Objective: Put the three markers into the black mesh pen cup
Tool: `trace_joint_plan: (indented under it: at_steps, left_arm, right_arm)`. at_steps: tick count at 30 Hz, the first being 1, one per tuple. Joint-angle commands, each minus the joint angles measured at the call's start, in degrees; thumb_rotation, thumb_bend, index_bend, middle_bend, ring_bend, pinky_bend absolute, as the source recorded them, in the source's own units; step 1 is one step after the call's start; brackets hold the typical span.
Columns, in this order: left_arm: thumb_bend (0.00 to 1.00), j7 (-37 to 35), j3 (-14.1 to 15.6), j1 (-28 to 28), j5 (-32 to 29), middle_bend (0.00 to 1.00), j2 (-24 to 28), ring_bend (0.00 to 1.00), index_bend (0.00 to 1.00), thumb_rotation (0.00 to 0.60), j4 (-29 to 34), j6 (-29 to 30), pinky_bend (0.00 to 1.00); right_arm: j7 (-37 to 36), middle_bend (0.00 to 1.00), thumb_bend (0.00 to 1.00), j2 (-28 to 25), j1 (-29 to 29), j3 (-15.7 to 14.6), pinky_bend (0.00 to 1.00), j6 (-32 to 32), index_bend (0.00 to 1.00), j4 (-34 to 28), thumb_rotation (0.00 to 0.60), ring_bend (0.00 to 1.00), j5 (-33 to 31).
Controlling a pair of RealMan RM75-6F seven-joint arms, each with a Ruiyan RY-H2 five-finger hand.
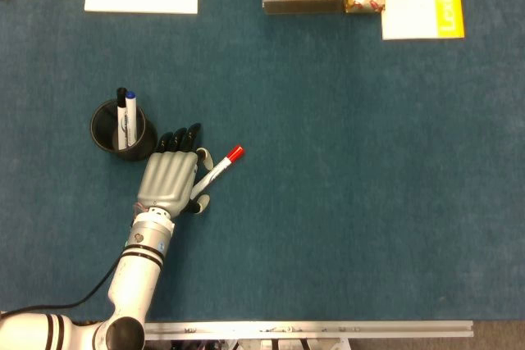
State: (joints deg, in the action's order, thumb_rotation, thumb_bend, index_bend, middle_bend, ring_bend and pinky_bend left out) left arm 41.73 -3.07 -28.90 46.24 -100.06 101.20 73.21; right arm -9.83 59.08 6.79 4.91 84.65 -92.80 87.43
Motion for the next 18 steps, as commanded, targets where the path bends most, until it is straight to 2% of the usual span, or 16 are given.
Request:
trace_joint_plan:
  at_steps: [1, 18]
  left_arm:
    - [0.24, 0.22, 0.06, -0.01, 0.01, 0.00, 0.09, 0.00, 0.37, 0.600, 0.12, 0.10, 0.07]
    - [0.24, 1.44, 0.32, 0.30, -0.34, 0.00, 1.72, 0.00, 0.39, 0.600, 0.94, 1.12, 0.07]
  right_arm:
    - [0.01, 0.19, 0.00, 0.01, 0.00, 0.00, 0.38, -0.01, 0.13, 0.00, 0.600, 0.11, -0.01]
    - [0.16, 0.19, 0.00, 0.13, 0.04, -0.09, 0.38, -0.13, 0.13, 0.05, 0.600, 0.11, 0.06]
